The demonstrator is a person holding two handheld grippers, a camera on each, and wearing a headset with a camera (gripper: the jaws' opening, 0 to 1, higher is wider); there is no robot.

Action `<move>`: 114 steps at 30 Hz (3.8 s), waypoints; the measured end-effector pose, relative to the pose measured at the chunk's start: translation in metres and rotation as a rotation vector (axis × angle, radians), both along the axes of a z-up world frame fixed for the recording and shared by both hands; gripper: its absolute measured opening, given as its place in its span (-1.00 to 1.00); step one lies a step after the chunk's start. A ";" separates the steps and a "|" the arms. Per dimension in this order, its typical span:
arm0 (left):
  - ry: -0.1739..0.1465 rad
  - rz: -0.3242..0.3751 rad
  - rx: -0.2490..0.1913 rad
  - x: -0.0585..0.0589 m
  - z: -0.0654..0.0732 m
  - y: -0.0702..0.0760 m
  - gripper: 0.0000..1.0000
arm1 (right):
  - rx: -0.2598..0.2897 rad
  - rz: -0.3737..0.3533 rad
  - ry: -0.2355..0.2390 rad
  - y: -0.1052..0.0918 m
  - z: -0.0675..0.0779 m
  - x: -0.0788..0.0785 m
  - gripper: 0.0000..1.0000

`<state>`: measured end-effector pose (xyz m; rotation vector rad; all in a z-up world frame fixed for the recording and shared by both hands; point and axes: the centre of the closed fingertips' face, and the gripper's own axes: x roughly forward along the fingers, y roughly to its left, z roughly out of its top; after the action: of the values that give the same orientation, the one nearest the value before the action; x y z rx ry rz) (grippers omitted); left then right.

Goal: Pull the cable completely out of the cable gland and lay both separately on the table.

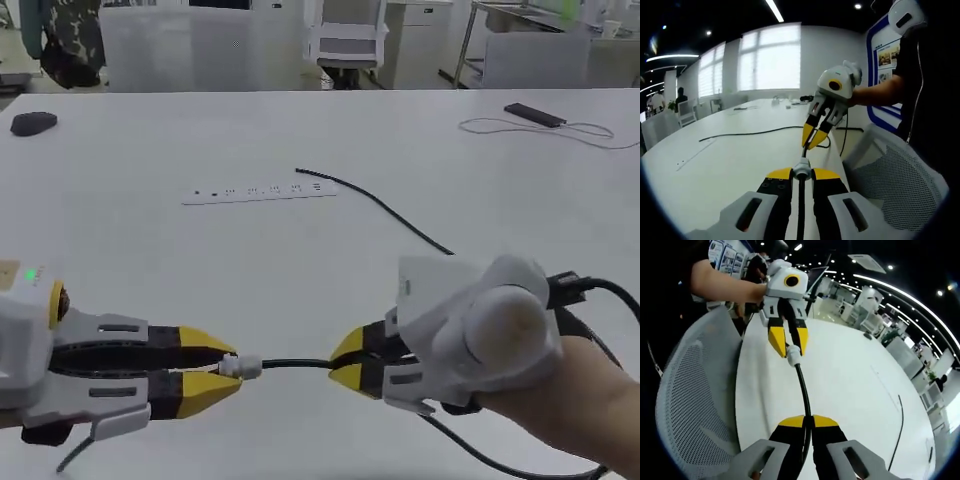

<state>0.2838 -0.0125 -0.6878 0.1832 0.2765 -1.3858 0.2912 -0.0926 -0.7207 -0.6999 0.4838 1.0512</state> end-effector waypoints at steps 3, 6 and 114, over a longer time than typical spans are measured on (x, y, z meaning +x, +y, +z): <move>-0.003 0.009 0.006 0.002 0.000 0.004 -0.71 | -0.031 -0.044 0.006 -0.018 -0.009 0.003 -1.00; -0.006 0.031 0.013 0.006 0.001 0.013 -0.71 | -0.063 -0.096 0.010 -0.040 -0.019 0.006 -1.00; 0.136 0.669 -0.042 -0.018 -0.090 0.176 -0.71 | 0.323 -0.054 0.300 0.233 -0.063 0.078 -1.00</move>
<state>0.2654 0.1634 -0.7778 -0.0425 0.3798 -0.7395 0.3693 0.1408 -0.7838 -0.2427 0.5707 1.1569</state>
